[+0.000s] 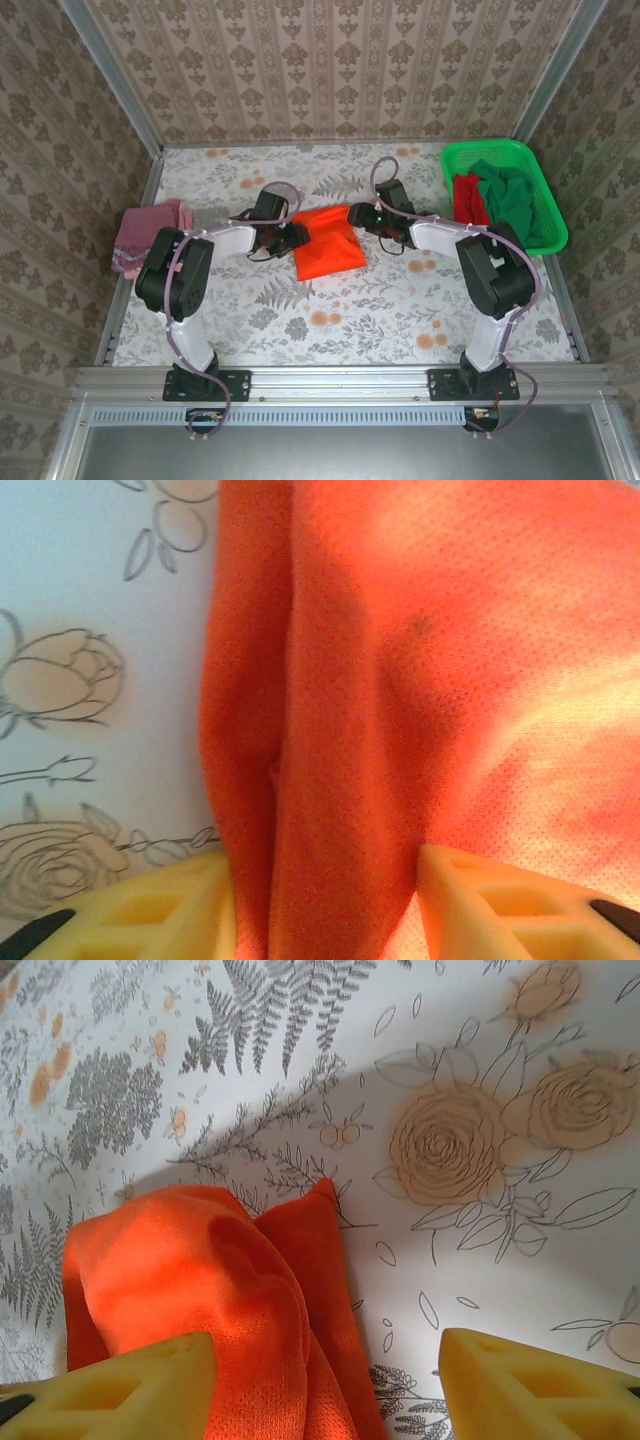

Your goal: Fold and stack the t-shirts

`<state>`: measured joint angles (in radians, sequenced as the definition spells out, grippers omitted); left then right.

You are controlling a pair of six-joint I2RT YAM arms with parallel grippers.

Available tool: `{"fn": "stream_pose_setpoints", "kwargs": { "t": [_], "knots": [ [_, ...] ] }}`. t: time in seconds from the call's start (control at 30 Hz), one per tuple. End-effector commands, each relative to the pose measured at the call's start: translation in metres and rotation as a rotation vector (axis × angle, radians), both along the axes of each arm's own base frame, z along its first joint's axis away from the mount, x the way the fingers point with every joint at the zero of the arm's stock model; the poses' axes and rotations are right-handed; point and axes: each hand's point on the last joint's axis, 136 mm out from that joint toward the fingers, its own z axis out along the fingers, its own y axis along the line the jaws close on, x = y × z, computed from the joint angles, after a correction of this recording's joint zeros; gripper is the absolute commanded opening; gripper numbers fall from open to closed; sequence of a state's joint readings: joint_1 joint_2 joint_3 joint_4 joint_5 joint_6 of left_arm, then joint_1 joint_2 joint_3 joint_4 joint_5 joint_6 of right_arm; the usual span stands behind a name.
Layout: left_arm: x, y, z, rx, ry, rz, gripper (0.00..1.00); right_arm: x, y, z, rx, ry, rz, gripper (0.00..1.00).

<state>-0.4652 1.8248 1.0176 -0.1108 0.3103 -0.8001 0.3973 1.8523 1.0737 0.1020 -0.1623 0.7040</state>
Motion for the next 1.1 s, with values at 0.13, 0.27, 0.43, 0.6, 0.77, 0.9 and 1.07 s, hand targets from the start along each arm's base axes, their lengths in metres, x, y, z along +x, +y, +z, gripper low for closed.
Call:
{"fn": "stream_pose_setpoints", "kwargs": {
  "t": [0.13,0.27,0.43,0.6,0.77,0.9,1.07],
  "knots": [
    [0.006,-0.019,0.010,-0.062,-0.032,-0.044,0.51,-0.015,0.027,-0.018,0.091,0.081,0.119,0.62],
    [0.005,-0.023,0.010,-0.081,-0.030,-0.045,0.51,-0.027,0.038,-0.029,0.127,0.108,0.146,0.56],
    [0.006,-0.027,0.009,-0.099,-0.025,-0.040,0.51,-0.033,0.046,-0.034,0.169,0.115,0.152,0.44],
    [0.007,-0.034,0.014,-0.117,-0.033,-0.055,0.50,-0.032,0.057,-0.035,0.223,0.123,0.160,0.38],
    [0.004,-0.034,0.003,-0.109,-0.013,-0.057,0.45,-0.033,0.057,-0.039,0.217,0.127,0.157,0.37],
    [0.004,-0.035,-0.001,-0.108,-0.011,-0.065,0.33,-0.033,0.056,-0.036,0.206,0.119,0.162,0.37],
    [0.008,-0.042,0.002,-0.147,-0.045,-0.087,0.04,-0.033,0.059,-0.031,0.221,0.112,0.178,0.38]
  ]
}}
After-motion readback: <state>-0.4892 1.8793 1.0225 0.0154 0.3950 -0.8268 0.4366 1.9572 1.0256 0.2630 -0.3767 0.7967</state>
